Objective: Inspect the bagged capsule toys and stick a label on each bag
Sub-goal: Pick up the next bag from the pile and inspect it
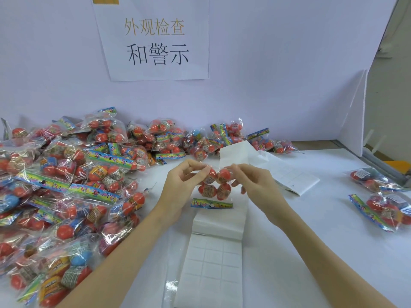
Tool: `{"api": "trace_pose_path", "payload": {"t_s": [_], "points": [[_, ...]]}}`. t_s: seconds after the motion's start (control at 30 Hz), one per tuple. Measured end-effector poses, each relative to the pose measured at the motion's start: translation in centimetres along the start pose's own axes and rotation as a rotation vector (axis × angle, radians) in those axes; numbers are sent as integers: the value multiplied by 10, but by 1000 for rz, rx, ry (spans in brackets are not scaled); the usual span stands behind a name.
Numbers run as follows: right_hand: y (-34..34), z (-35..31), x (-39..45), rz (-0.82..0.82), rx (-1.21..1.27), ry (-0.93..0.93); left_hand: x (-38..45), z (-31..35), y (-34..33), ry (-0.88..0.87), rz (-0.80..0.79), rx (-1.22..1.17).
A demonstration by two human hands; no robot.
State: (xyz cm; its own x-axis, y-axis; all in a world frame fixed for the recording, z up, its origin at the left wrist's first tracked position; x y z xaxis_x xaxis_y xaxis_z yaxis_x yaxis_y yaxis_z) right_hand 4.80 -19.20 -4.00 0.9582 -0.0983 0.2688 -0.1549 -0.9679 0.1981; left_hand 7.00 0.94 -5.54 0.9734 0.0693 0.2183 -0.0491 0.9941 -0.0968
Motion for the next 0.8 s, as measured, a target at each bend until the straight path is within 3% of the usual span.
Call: {"api": "trace_pose_path", "payload": {"t_s": [0.17, 0.33, 0.47, 0.63, 0.8], "points": [[2, 5, 3, 96, 129, -101, -3, 7, -6, 154, -66, -241], [3, 5, 2, 90, 222, -189, -4, 5, -10, 294, -65, -276], [3, 8, 4, 105, 220, -205, -4, 4, -13, 272, -45, -286], [-5, 7, 1, -135, 188, -204, 4, -1, -2, 189, 95, -352], [-6, 10, 2, -84, 202, -200, 8, -4, 4, 173, 56, -176]]}}
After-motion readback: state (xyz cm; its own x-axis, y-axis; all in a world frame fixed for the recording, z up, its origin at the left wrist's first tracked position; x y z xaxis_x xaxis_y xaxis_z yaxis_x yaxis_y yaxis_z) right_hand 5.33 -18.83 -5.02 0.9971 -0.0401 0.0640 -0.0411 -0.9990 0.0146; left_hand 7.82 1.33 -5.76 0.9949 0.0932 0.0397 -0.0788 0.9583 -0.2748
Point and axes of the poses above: each hand's wrist, its own x-axis towards the middle knuckle, its own y-axis out of the back of the hand, z = x × y, the point moved 3 cm from there along x, towards the middle knuckle, and after that the axes turned 9 degrees about z, right-handed, at the moved point
